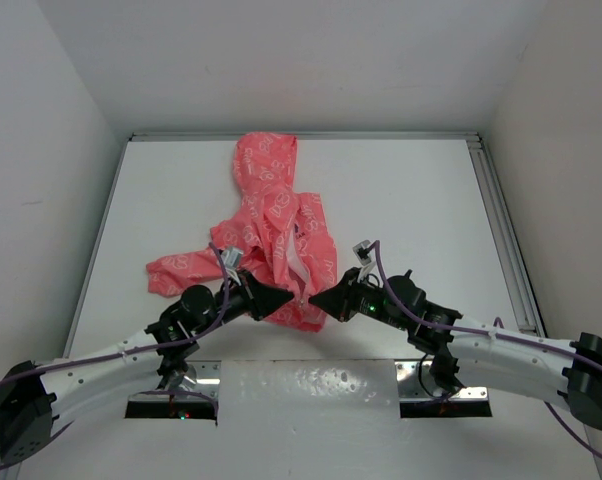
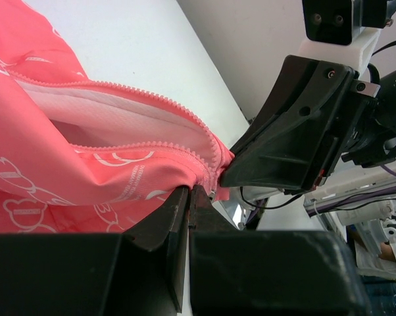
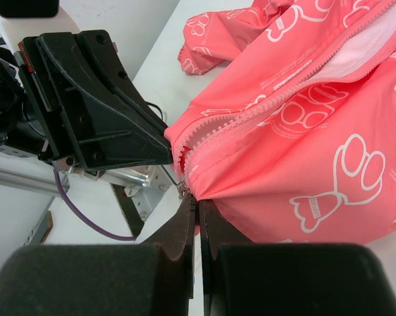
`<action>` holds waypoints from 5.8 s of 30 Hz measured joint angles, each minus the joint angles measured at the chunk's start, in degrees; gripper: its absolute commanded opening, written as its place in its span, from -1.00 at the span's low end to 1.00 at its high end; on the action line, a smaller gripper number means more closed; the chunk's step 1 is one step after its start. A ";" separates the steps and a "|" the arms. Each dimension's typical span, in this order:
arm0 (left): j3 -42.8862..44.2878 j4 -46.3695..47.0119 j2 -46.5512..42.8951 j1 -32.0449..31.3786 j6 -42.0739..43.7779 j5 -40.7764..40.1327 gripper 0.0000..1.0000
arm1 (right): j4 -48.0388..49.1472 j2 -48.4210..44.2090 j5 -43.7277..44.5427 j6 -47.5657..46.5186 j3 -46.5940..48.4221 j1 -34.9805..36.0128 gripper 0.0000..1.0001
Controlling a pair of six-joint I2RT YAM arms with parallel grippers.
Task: Zip up the jacket
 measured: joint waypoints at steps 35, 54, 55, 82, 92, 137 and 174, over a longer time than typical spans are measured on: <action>-1.36 1.95 -0.24 0.00 -0.48 -0.35 -1.00 | -0.02 0.02 -0.70 0.00 0.00 0.00 -1.00; -2.23 4.46 1.57 0.00 -1.70 -0.09 -1.00 | -0.02 -0.04 -0.90 0.00 0.00 0.00 -1.00; -2.36 4.44 1.25 0.00 -1.73 -0.04 -1.00 | -0.02 -0.04 -0.87 0.00 0.00 0.00 -1.00; -4.22 6.86 -0.68 -0.02 -4.72 0.81 -1.00 | 4.83 0.00 0.42 0.76 -0.17 0.02 -1.00; -4.22 8.37 0.79 -0.02 -4.94 1.75 -1.00 | 8.48 2.19 3.63 2.82 -0.76 0.02 -1.00; 0.44 -6.84 3.15 -0.04 -0.28 3.96 -1.00 | -18.53 13.03 7.63 8.04 15.98 -0.74 -1.00; -5.05 -7.37 2.40 -0.98 -3.87 10.36 -1.00 | 6.14 10.60 10.80 15.45 -8.04 19.32 0.11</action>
